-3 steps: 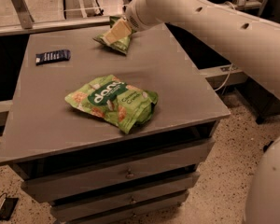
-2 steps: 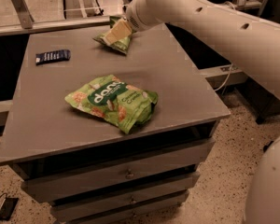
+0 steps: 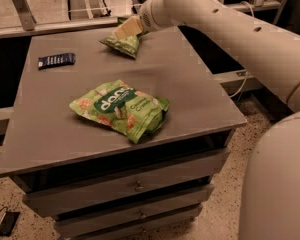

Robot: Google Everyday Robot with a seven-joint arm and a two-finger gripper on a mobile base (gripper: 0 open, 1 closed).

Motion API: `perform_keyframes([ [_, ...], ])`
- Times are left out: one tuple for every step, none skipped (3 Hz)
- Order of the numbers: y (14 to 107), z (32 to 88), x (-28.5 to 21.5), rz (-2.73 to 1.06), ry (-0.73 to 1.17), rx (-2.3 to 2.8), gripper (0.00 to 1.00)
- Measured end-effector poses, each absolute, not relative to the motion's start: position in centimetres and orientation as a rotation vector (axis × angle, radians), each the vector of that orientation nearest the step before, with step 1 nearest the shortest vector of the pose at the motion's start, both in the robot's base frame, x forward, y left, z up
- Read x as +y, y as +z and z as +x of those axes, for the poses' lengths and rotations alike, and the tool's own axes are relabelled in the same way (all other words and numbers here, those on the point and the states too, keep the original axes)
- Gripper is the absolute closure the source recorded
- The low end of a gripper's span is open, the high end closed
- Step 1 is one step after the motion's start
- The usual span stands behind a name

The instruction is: Move green jalapeno chip bag near green rice chip bag

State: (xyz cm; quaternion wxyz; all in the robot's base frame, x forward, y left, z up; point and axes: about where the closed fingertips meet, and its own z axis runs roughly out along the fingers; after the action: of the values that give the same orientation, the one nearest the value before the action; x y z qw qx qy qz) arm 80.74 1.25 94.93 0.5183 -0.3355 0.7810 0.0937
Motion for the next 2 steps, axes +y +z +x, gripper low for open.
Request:
perform_keyframes([
  [94.0, 84.0, 1.0, -0.673, 0.272, 1.896, 0.00],
  [92.7, 86.8, 0.9, -0.561, 0.298, 1.921, 0.00],
])
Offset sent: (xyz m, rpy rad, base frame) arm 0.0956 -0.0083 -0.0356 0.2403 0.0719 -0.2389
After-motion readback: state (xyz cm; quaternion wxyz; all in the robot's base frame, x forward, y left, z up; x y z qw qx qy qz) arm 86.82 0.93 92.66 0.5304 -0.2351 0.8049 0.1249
